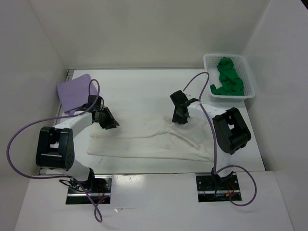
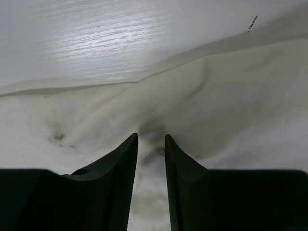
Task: Fold and stack the t-shirts
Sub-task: Fold the other side of the tshirt into a rectangle
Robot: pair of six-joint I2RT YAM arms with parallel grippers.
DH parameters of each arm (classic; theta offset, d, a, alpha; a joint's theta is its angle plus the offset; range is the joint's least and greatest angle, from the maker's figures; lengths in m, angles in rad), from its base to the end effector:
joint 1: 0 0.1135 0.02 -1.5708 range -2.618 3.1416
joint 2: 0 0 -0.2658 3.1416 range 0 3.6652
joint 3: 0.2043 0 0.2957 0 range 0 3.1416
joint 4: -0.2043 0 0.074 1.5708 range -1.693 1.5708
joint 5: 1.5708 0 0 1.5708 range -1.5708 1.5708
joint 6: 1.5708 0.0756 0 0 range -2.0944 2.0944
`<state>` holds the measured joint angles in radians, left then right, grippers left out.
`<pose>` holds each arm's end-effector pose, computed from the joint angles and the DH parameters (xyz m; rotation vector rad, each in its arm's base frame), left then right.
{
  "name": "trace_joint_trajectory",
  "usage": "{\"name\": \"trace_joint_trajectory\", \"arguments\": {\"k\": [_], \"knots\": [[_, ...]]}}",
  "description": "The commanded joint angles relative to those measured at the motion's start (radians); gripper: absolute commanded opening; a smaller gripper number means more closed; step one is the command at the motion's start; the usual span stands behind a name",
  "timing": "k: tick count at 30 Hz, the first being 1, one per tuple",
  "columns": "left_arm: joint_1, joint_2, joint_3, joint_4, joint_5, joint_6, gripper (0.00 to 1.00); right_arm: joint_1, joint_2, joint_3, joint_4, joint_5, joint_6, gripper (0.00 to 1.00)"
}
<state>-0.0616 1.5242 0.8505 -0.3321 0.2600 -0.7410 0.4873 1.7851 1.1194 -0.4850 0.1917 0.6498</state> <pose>0.3482 -0.0410 0.1210 -0.7892 2.5355 -0.6202 0.3617 0.1754 0.1062 0.2728 2.6717 0.0907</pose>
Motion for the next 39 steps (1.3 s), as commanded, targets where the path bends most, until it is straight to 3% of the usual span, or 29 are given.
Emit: {"name": "trace_joint_trajectory", "arguments": {"k": [1,4,5,9,19,27,29,31,33,37,39], "knots": [[-0.004,-0.021,-0.004,0.028,0.013,-0.014,0.31,0.008,-0.033,0.031,-0.052,0.032,0.002,0.33],[-0.004,-0.021,-0.004,0.028,0.013,-0.014,0.31,0.008,-0.045,0.040,-0.072,0.023,0.002,0.27],[-0.004,-0.021,-0.004,0.028,0.013,-0.023,0.31,0.008,-0.064,0.040,-0.084,0.023,0.002,0.17],[-0.004,-0.021,-0.004,0.037,0.022,-0.023,0.31,0.008,-0.093,0.040,-0.119,-0.010,-0.030,0.00],[-0.004,-0.030,-0.004,0.038,0.022,-0.023,0.31,0.057,-0.199,-0.055,-0.213,-0.258,-0.081,0.00],[-0.004,-0.030,0.048,0.038,0.031,-0.032,0.31,0.203,-0.201,-0.063,-0.213,-0.397,-0.044,0.03],[-0.004,-0.030,0.079,0.027,0.041,-0.032,0.31,0.203,-0.201,-0.040,-0.225,-0.434,-0.044,0.13],[-0.004,-0.030,0.110,0.018,0.041,-0.032,0.31,0.203,-0.225,-0.024,-0.225,-0.451,-0.032,0.33],[-0.004,-0.030,0.119,0.008,0.050,-0.032,0.31,0.203,-0.234,0.011,-0.257,-0.479,-0.048,0.37],[-0.004,-0.039,0.142,0.008,0.068,-0.032,0.31,0.160,-0.256,0.013,-0.271,-0.436,-0.072,0.35],[-0.020,-0.039,0.142,0.022,0.077,-0.043,0.31,0.116,-0.277,-0.021,-0.209,-0.422,-0.062,0.21]]}}
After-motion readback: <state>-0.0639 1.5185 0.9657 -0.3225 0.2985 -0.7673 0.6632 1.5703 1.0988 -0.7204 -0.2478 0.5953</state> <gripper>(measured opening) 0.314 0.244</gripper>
